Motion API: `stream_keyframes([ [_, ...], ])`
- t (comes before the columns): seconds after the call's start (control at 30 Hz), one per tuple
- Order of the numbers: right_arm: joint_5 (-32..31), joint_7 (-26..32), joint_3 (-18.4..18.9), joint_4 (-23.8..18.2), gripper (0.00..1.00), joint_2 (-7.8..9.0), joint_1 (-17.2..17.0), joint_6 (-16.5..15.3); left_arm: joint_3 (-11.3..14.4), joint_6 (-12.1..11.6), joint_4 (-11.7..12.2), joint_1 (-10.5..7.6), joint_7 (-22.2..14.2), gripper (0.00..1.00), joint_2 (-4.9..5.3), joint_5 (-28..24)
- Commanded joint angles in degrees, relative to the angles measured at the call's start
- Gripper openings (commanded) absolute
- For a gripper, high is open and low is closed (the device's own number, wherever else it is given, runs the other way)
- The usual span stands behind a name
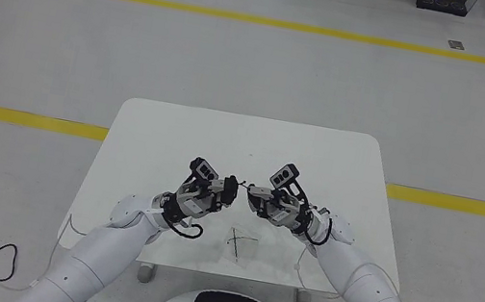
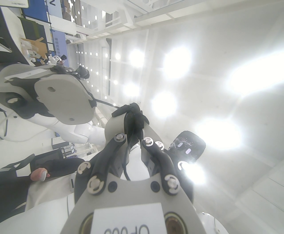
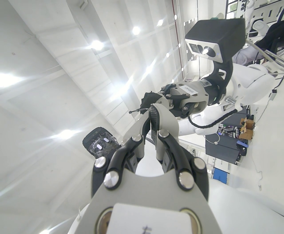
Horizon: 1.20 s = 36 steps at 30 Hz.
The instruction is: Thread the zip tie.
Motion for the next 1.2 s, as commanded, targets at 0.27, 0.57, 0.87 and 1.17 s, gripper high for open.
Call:
stream_keyframes([
  [0.27, -0.05, 0.0, -0.04, 0.76, 0.0, -0.19, 0.09, 0.12, 0.0, 0.0, 0.0, 0.0, 0.0, 0.0, 0.0, 0.0],
  [0.57, 0.06, 0.0, -0.04, 1.53, 0.0, -0.41, 0.32, 0.43, 0.0, 0.0, 0.0, 0.0, 0.0, 0.0, 0.0, 0.0],
  [0.87, 0.13, 0.0, 0.0, 2.06, 0.0, -0.58, 0.33, 0.67, 0.0, 0.0, 0.0, 0.0, 0.0, 0.0, 0.0, 0.0],
  [1.17, 0.13, 0.0, 0.02, 2.96, 0.0, -0.81, 0.52, 1.04, 0.0, 0.0, 0.0, 0.0, 0.0, 0.0, 0.0, 0.0],
])
